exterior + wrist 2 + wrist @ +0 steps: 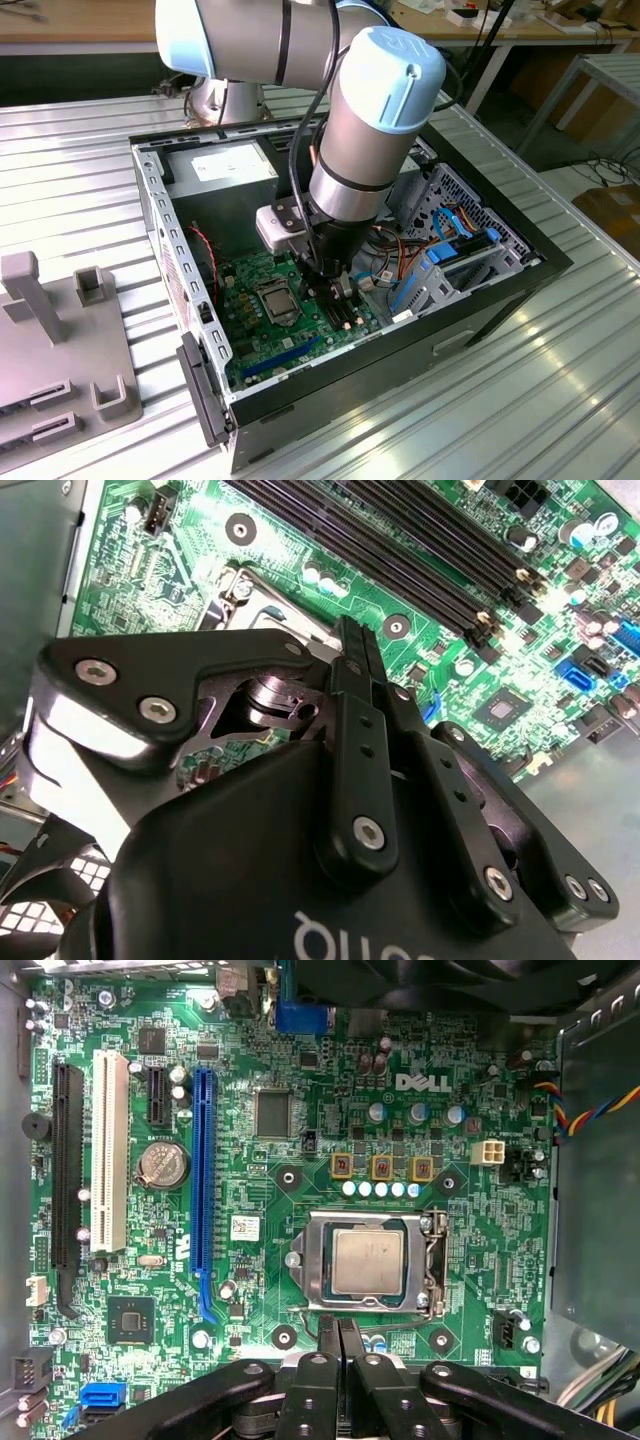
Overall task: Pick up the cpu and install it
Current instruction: 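Install the first cpu locking lever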
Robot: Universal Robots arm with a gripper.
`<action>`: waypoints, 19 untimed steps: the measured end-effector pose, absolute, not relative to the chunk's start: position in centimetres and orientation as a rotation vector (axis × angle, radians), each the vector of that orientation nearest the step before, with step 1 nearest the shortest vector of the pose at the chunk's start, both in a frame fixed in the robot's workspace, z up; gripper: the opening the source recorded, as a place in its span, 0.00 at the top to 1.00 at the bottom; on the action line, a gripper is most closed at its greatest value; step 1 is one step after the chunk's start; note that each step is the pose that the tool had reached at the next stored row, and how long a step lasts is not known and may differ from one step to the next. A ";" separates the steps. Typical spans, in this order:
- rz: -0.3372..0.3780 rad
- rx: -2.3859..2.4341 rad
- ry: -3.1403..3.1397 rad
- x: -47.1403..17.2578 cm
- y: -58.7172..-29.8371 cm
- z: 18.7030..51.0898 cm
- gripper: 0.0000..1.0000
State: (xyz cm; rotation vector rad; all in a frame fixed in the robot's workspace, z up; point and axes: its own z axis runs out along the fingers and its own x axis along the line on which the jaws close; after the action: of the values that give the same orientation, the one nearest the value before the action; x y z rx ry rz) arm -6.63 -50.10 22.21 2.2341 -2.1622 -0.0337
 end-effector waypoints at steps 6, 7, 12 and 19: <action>-0.034 2.237 -2.159 -6.6 -50.1 22.2 0.85; -0.034 2.237 -2.159 -6.6 -50.1 22.2 0.85; -0.033 2.237 -2.159 -6.6 -50.1 22.0 0.85; -0.033 2.237 -2.159 -6.6 -50.1 21.7 0.85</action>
State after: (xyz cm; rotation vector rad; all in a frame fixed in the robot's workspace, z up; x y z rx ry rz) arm -6.62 -50.13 21.73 2.2366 -2.1590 -0.0334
